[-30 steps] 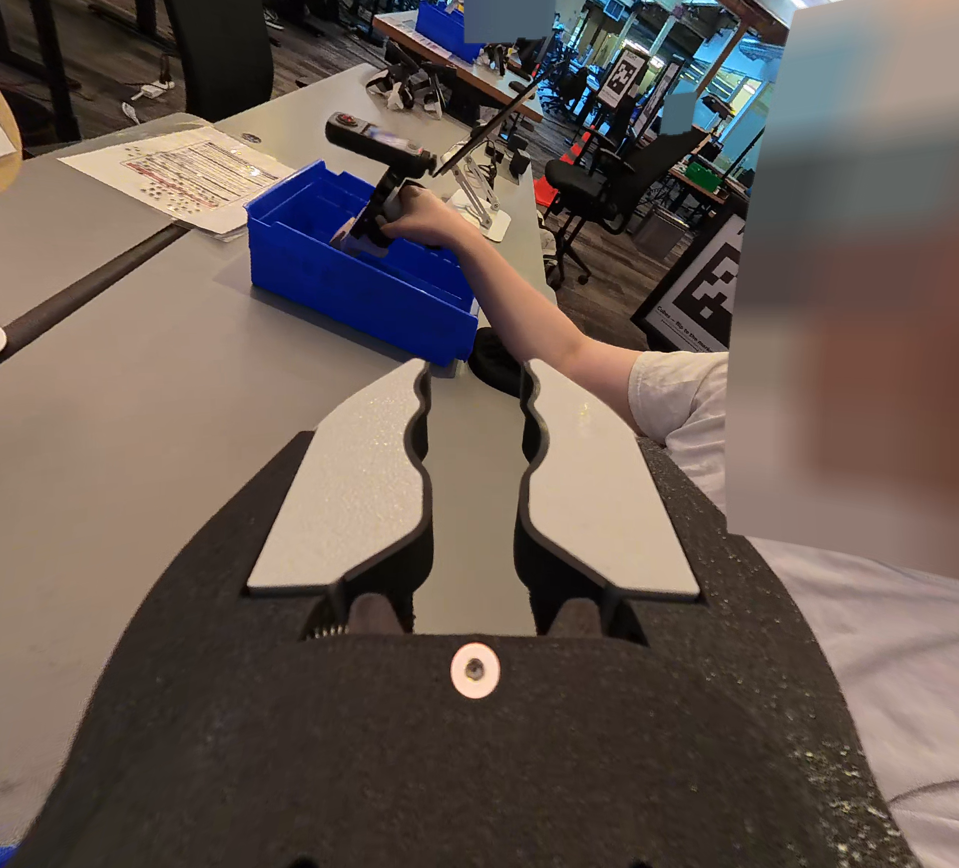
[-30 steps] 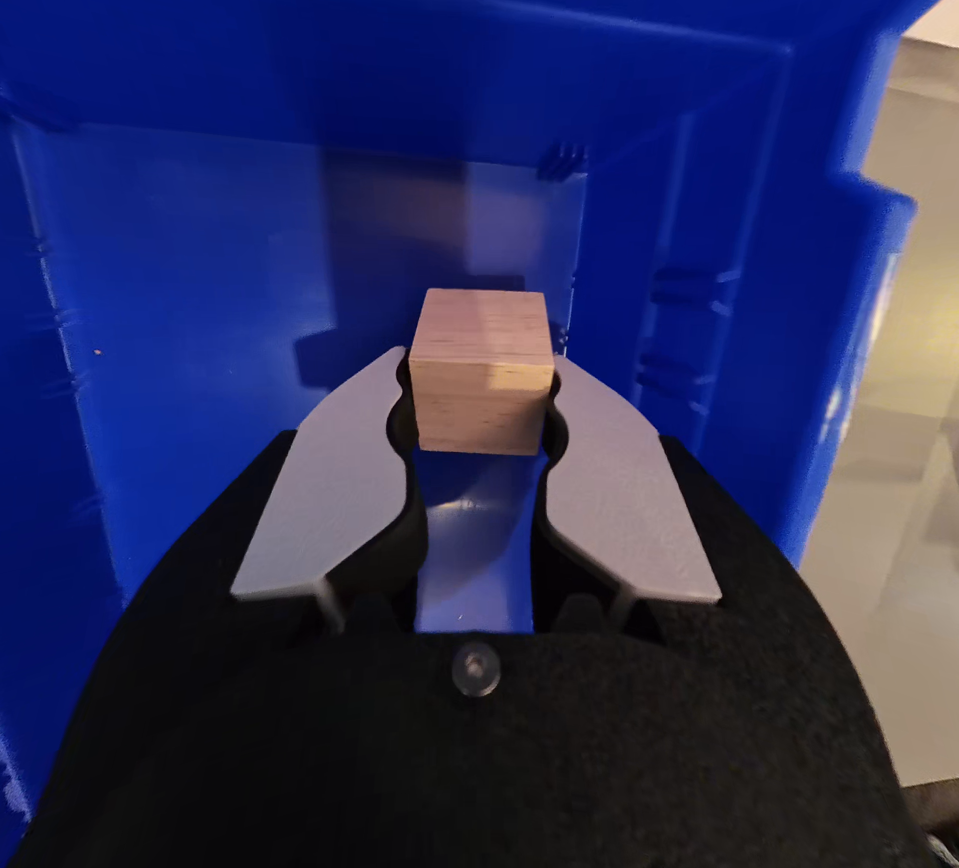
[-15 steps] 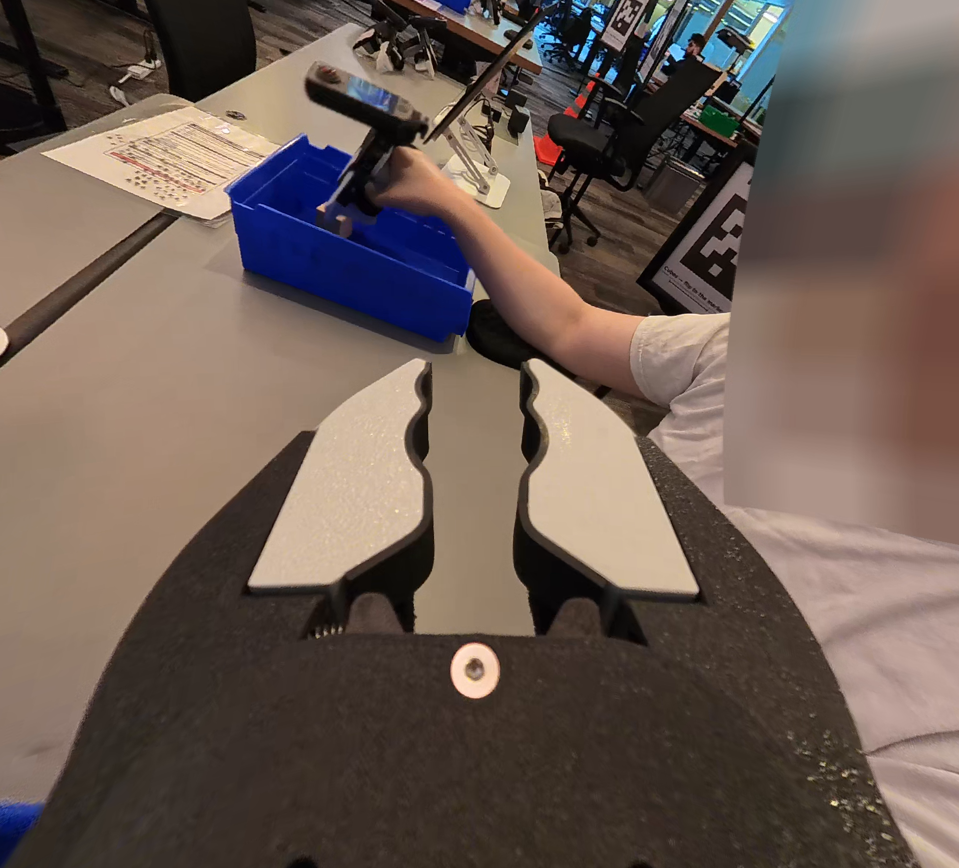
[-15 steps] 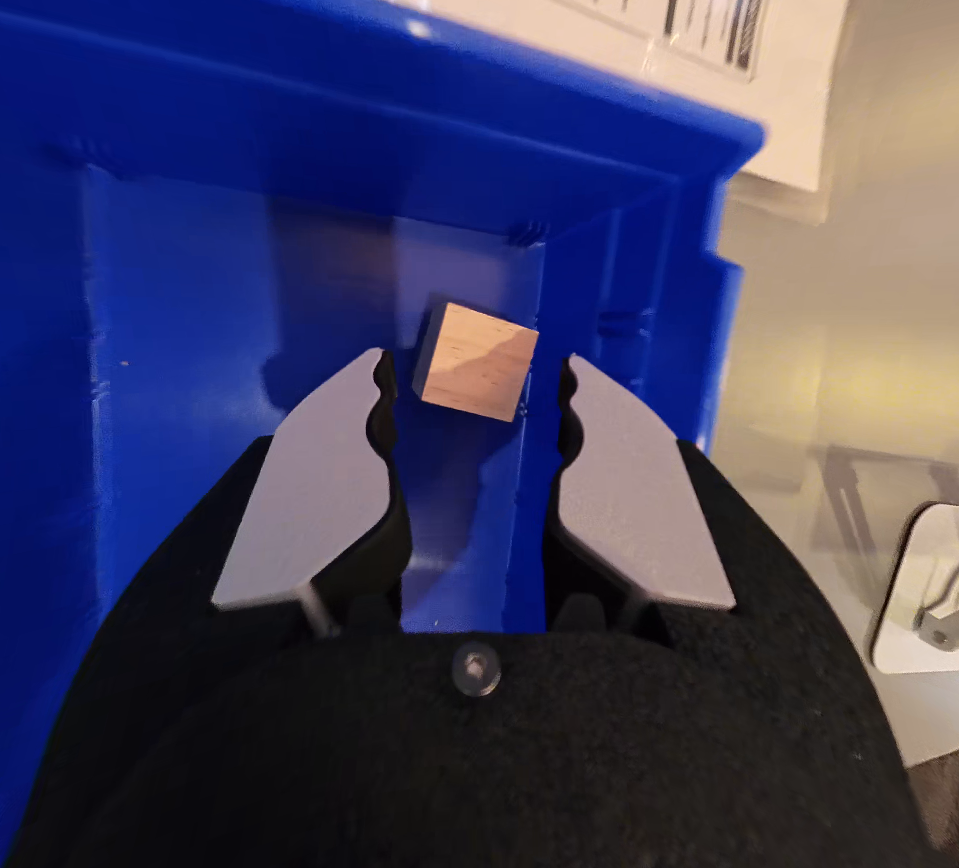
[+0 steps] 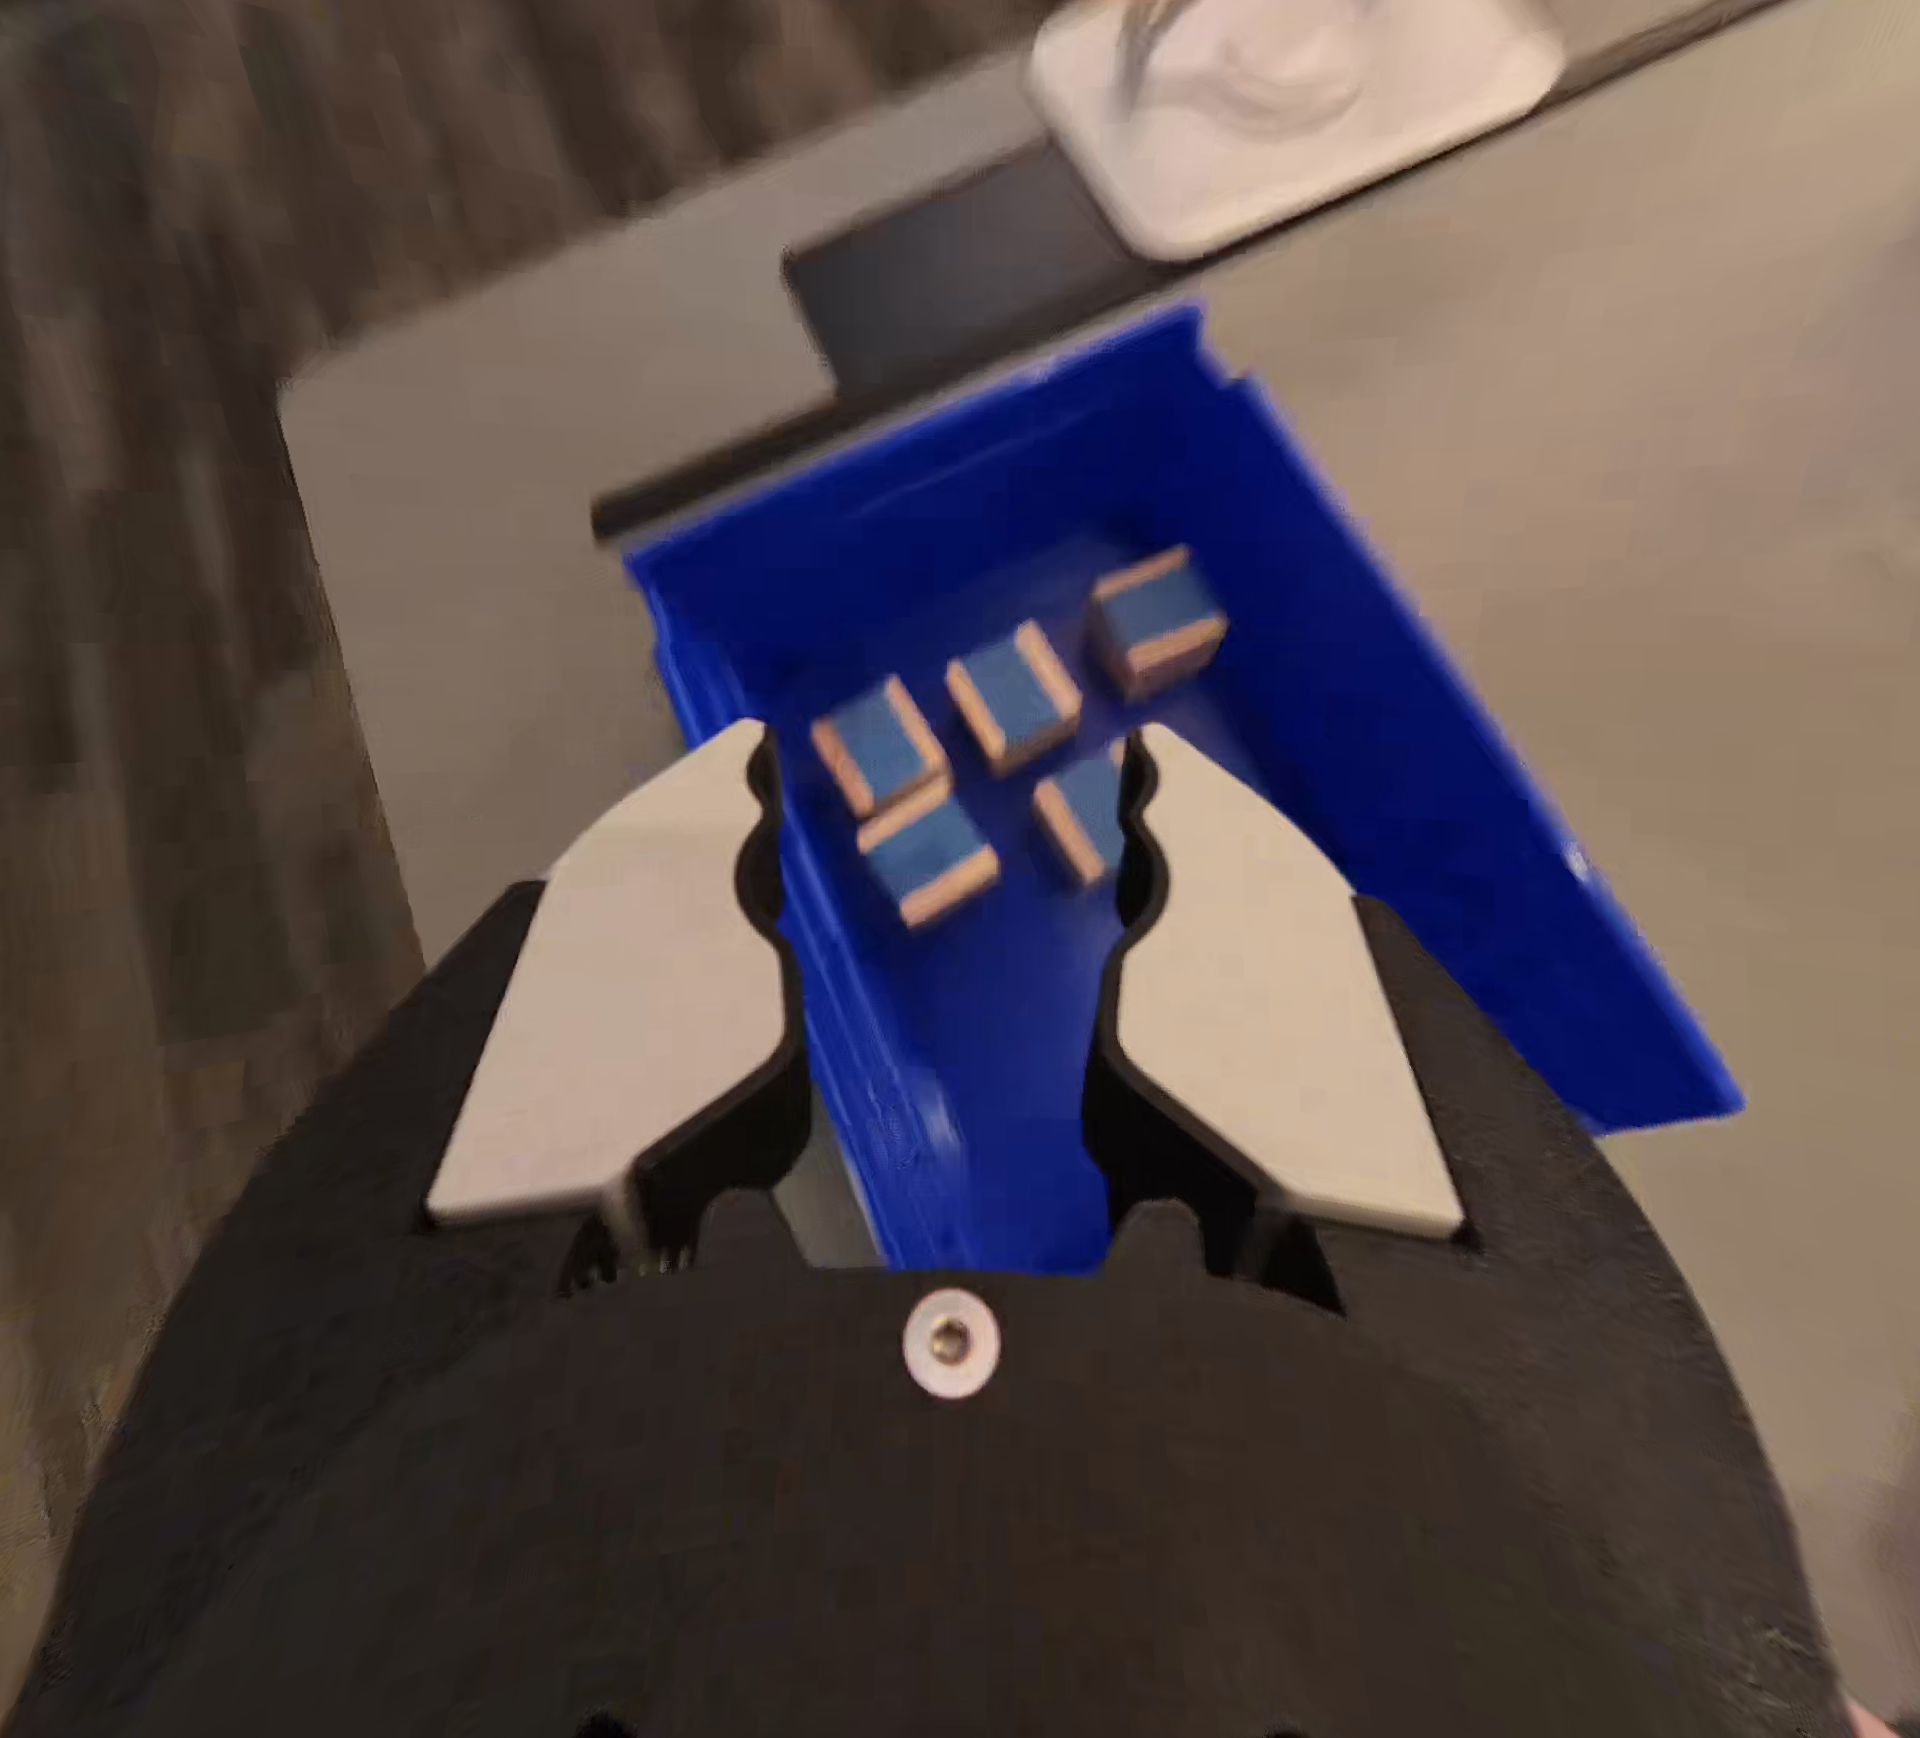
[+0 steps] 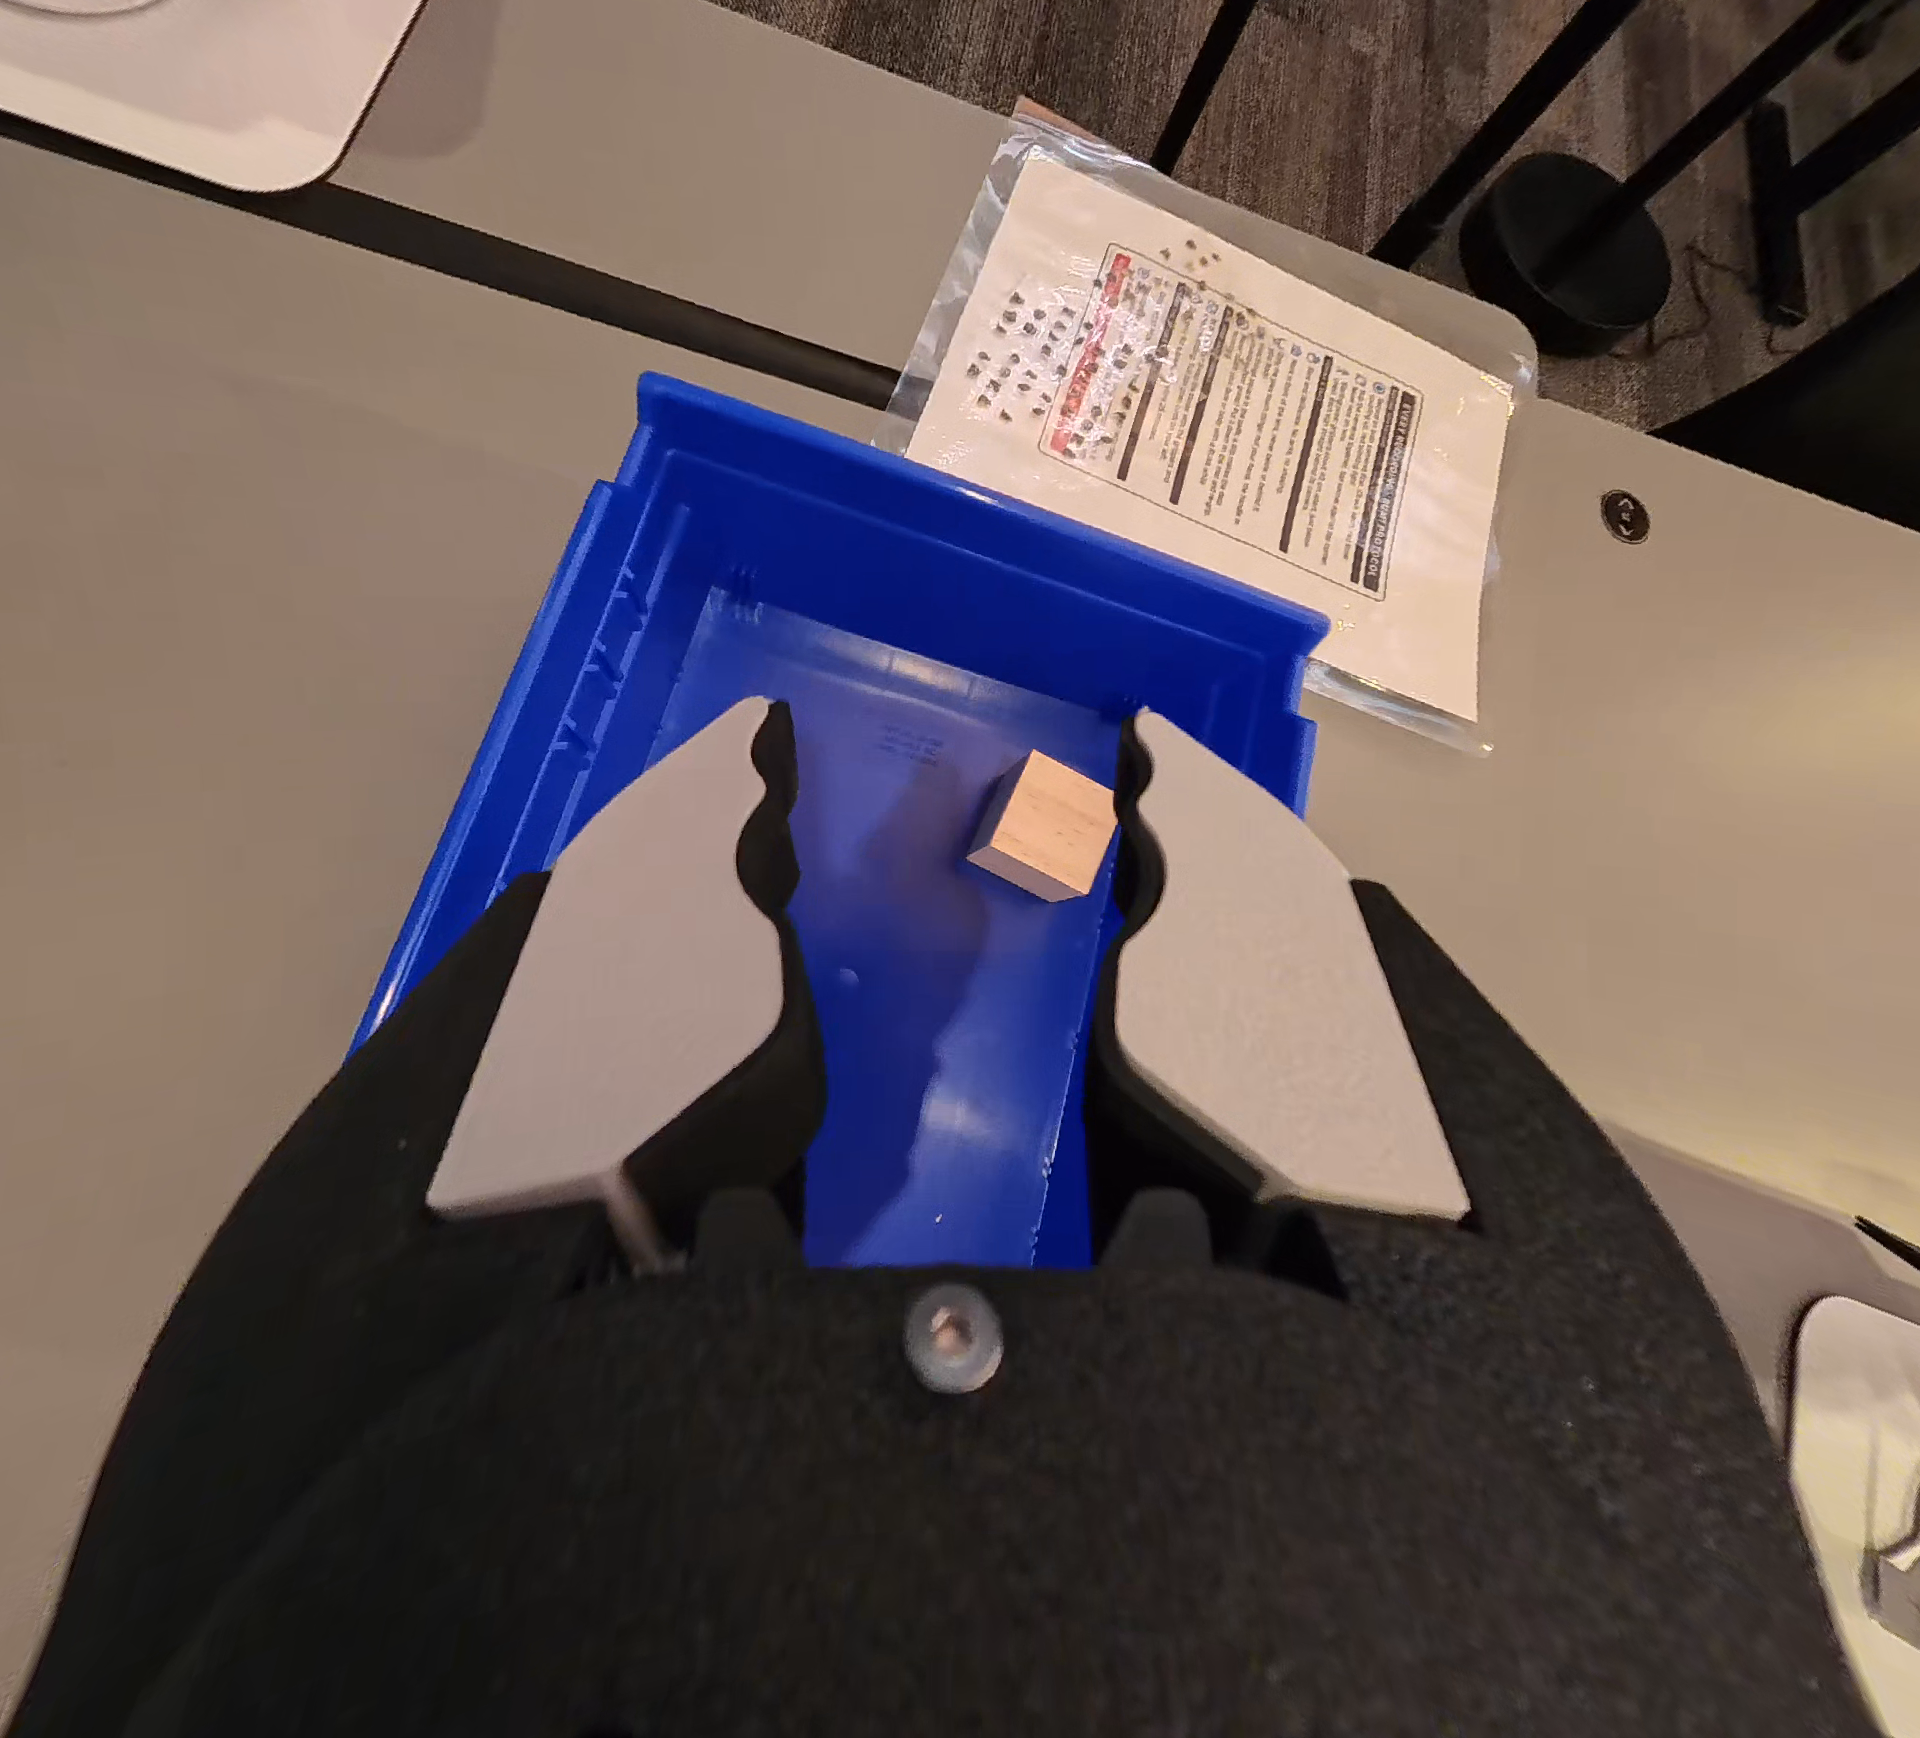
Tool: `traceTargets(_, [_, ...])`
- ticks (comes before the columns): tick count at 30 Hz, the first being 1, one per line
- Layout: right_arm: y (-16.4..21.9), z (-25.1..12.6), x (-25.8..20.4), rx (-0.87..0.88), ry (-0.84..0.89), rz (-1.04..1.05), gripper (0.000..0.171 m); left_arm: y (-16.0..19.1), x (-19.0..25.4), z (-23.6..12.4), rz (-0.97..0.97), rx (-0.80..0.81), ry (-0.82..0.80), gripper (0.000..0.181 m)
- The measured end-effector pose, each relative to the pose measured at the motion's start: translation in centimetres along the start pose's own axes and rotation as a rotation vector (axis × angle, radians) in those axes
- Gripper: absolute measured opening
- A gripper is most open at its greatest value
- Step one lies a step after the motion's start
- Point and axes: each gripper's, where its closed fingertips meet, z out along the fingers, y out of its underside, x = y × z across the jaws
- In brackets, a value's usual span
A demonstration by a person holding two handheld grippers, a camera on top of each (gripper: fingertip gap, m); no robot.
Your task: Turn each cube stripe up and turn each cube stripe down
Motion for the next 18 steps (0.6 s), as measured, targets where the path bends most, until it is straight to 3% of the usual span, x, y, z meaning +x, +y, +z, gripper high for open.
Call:
traceTargets(1, [0.1,0.2,-0.1,-0.009,0.000,-0.008,0.059,1.6,-0.2,0.8,-0.048,-0.087,0.026,0.064])
traceTargets(4, [0.9,1.0,-0.1,-0.062,0.013,-0.031,0.061,4.3,2.0,3.1,-0.177,-0.297,0.219,0.064])
traceTargets(6, [1.4,1.5,0.0,-0.088,0.025,-0.040,0.061,4.2,4.1,4.5,-0.278,-0.340,0.366,0.050])
traceTargets(8, [1.5,1.7,-0.1,-0.097,0.025,-0.043,0.061,4.2,5.4,5.8,-0.380,-0.391,0.444,0.049])
traceTargets(18, [1.8,2.3,-1.1,-0.129,0.008,-0.102,0.061,6.9,4.9,8.6,-0.466,-0.622,0.202,0.051])
